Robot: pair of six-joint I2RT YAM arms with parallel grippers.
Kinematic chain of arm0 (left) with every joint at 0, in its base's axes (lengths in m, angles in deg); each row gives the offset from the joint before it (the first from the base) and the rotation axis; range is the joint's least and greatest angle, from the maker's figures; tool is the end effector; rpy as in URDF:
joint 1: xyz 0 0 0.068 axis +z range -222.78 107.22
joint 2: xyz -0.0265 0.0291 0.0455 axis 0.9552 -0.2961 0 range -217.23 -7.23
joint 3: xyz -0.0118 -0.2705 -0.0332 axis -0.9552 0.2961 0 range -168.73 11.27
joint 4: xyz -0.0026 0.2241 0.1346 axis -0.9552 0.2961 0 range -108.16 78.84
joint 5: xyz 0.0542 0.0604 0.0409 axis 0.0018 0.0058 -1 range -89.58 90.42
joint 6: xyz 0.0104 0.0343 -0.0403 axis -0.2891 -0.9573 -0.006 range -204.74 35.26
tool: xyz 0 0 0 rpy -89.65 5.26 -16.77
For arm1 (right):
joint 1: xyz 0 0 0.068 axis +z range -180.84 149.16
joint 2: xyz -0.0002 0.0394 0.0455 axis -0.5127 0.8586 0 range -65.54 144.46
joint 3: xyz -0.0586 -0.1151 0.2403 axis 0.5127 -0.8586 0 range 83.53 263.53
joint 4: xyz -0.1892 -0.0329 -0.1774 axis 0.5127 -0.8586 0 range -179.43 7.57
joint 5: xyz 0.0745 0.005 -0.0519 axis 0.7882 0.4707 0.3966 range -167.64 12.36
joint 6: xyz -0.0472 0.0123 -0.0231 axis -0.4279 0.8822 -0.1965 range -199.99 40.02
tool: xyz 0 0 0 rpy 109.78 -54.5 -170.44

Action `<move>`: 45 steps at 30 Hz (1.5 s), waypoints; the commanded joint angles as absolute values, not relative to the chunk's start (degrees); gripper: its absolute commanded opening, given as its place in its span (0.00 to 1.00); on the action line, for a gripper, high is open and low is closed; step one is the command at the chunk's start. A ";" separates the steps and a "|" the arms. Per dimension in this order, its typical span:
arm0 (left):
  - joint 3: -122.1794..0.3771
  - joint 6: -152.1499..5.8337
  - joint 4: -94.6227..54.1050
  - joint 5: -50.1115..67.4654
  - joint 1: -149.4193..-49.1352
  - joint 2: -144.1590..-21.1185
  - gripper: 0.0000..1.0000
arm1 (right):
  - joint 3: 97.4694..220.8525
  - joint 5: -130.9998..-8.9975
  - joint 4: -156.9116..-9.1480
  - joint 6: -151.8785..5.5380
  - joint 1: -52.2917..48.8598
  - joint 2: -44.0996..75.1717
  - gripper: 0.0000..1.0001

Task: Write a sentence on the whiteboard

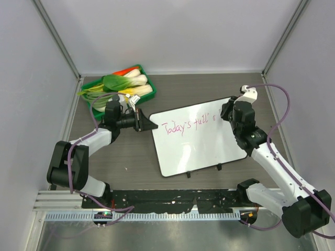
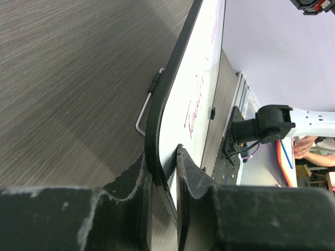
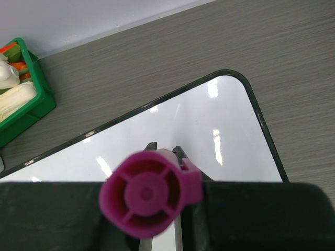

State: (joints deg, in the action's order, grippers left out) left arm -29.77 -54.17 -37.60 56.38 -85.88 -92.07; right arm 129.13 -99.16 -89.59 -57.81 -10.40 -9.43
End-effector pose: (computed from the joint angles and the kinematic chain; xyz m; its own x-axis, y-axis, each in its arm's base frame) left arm 0.2856 -0.0967 0.2114 -0.7843 -0.1097 -0.6107 0.5381 0.3696 -0.7575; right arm 0.2170 0.0669 0.3144 -0.2623 0.2770 -0.9244 0.1098 0.9603 0.2566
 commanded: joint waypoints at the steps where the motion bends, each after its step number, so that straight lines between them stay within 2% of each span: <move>1: -29.16 -63.12 -34.24 52.27 -87.89 -92.93 0.00 | 132.04 -99.08 -86.48 -58.45 -10.80 -8.68 0.01; 17: -29.16 -63.03 -34.24 52.27 -87.81 -93.10 0.00 | 130.73 -95.93 -86.74 -57.05 -11.07 -6.13 0.01; 45: -29.16 -63.03 -34.33 52.27 -87.90 -93.10 0.00 | 123.43 -92.32 -94.83 -56.96 -11.07 -13.60 0.01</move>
State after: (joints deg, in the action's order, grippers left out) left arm -29.77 -54.17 -37.40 56.38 -85.90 -92.07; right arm 124.83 -93.13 -92.61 -57.16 -10.83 -11.98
